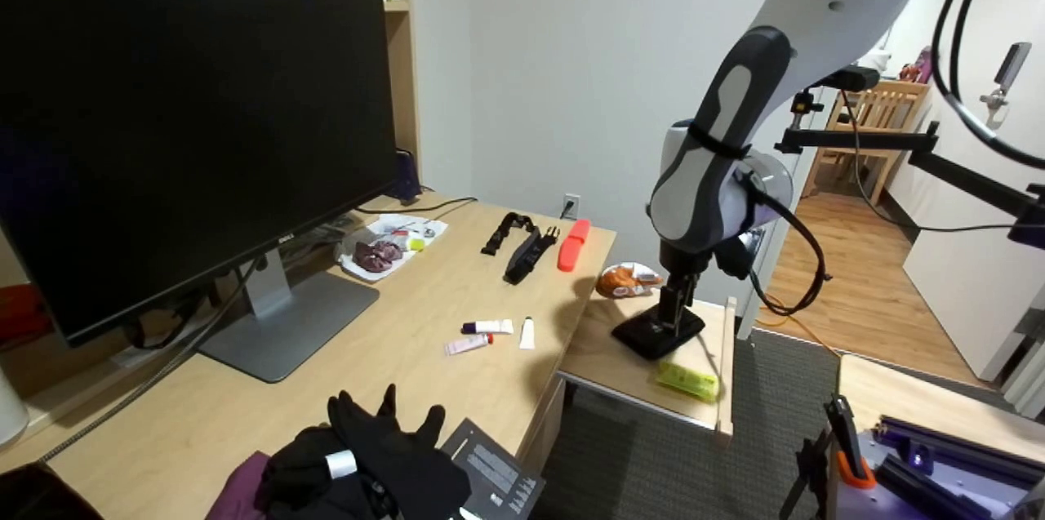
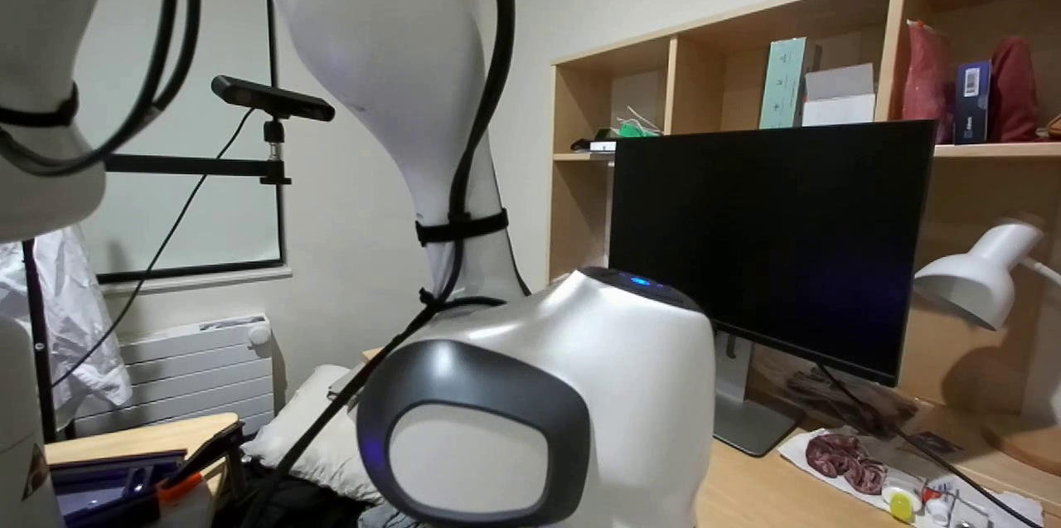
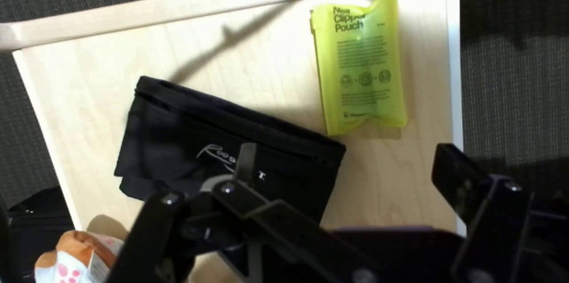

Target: Place the yellow packet in the middle of the desk

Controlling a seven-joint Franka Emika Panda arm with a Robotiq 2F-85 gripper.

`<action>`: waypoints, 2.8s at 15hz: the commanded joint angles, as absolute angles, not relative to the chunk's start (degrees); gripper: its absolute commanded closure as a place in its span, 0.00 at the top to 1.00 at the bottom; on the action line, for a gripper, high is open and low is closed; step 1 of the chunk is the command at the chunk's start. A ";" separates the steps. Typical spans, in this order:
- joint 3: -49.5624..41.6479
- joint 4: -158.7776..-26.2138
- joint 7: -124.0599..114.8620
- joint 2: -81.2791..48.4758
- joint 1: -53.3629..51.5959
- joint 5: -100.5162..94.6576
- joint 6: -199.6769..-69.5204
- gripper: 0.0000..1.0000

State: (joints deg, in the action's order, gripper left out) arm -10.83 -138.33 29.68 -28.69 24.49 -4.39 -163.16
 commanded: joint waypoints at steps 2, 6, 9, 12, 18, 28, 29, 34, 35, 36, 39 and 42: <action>-5.59 -140.42 35.26 -30.99 32.67 -4.88 -168.20 1.00; -4.37 -140.47 38.83 -33.10 36.43 -6.49 -169.54 1.00; -5.02 -139.86 36.70 -32.94 35.58 -6.55 -167.44 1.00; -5.00 -139.72 36.65 -32.98 35.38 -6.55 -167.43 1.00; 2.26 -139.63 43.27 -34.05 42.16 -7.69 -175.83 1.00; -2.36 -140.57 46.42 -40.25 44.25 -15.77 -178.10 1.00; -2.44 -140.56 46.64 -40.84 44.69 -16.35 -178.60 1.00; 1.41 -139.84 48.87 -43.78 50.19 -18.02 -179.38 1.00; 1.97 -139.69 49.29 -44.26 50.95 -18.25 -179.59 1.00; 2.67 -139.64 49.74 -44.53 51.79 -18.42 -179.91 1.00; 4.07 -139.15 51.09 -45.23 54.64 -19.43 -180.58 1.00; 6.07 -138.93 52.83 -45.65 57.74 -20.52 -181.24 1.00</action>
